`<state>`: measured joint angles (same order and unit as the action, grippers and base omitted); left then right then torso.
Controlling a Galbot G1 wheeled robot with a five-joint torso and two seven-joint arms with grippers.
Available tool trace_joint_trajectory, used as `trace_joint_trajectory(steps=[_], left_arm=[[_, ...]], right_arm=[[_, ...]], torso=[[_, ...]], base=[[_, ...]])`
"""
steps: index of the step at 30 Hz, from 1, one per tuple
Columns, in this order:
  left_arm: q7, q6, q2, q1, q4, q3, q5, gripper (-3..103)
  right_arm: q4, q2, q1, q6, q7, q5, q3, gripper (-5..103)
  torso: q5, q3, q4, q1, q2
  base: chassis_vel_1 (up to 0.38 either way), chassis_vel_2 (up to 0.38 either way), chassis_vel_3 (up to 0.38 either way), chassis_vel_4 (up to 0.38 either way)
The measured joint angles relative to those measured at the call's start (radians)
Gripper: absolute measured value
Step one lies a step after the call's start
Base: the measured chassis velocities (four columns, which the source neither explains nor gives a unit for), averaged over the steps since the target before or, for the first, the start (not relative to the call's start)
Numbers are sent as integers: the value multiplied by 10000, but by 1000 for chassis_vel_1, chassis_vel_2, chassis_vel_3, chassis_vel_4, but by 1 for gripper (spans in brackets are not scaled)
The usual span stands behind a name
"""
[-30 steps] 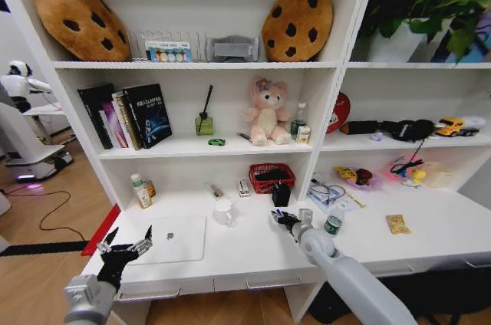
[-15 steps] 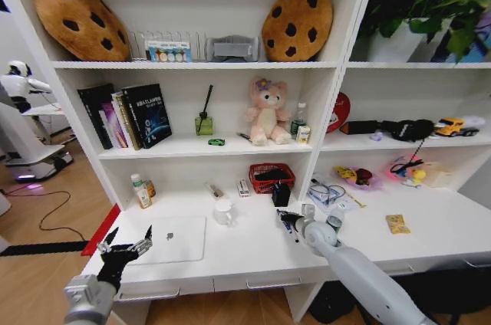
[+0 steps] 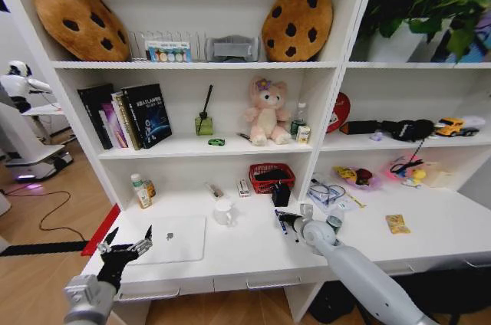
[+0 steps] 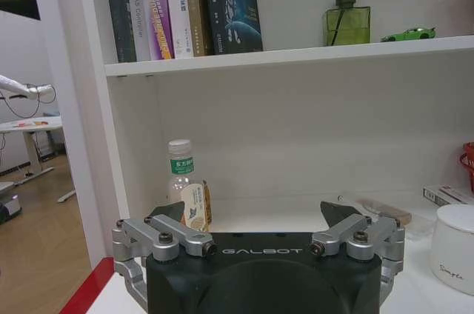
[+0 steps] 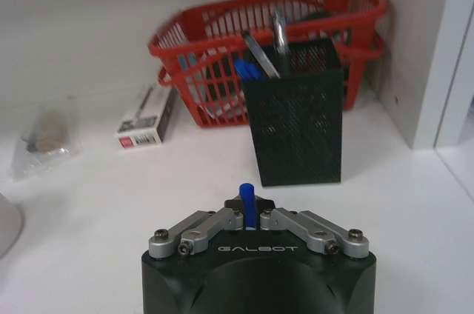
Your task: Organize the objects on the table.
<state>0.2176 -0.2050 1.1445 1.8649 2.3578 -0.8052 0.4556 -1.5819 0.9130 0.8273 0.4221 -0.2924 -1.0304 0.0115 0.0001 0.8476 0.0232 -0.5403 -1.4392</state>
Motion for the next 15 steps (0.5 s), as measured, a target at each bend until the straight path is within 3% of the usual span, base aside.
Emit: trace_joint_trajectory(steps=[3, 4, 5, 6, 7, 8, 10, 11, 13, 15], left_arm=[[0, 0, 0, 0, 0, 0, 0, 100], [0, 0, 0, 0, 0, 0, 0, 100], [0, 0, 0, 0, 0, 0, 0, 100], [0, 0, 0, 0, 0, 0, 0, 100], [0, 0, 0, 0, 0, 0, 0, 100], [0, 0, 0, 0, 0, 0, 0, 100], [0, 0, 0, 0, 1, 0, 0, 100], [0, 0, 0, 0, 1, 0, 0, 100], [-1, 0, 0, 0, 1, 0, 0, 100], [0, 0, 0, 0, 0, 0, 0, 100]], right_arm=[[-388, -35, 88, -628, 622, 536, -232, 5], [-525, -56, 98, -1288, 1021, 1019, -356, 5], [-525, -56, 98, -1288, 1021, 1019, -356, 5], [-336, -36, -3, -2207, 1352, 1760, -365, 5], [-336, -36, -3, -2207, 1352, 1760, -365, 5], [117, 53, -234, -3166, 1629, 2818, -363, 5], [823, 261, -592, -4299, 1673, 4060, -281, 5], [823, 261, -592, -4299, 1673, 4060, -281, 5], [1759, 566, -1056, -5661, 1587, 5244, -157, 5], [1990, 649, -1165, -5958, 1576, 5446, -138, 5]], torso=[[-1, 0, 0, 0, -1], [-3, -1, 0, 1, -1], [-3, -1, 0, 1, -1], [-1, -1, 1, 2, -1], [-1, -1, 1, 2, -1], [-2, -1, 0, 0, -1], [0, 0, 0, 0, 0], [0, 0, 0, 0, 0], [-1, 0, 0, 0, 0], [-1, 0, -1, 0, 0]], base=[[0, 0, 0, 0], [0, 0, 0, 0], [0, 0, 0, 0], [0, 0, 0, 0], [0, 0, 0, 0], [0, 0, 0, 0], [0, 0, 0, 0], [0, 0, 0, 0], [0, 0, 0, 0], [0, 0, 0, 0]])
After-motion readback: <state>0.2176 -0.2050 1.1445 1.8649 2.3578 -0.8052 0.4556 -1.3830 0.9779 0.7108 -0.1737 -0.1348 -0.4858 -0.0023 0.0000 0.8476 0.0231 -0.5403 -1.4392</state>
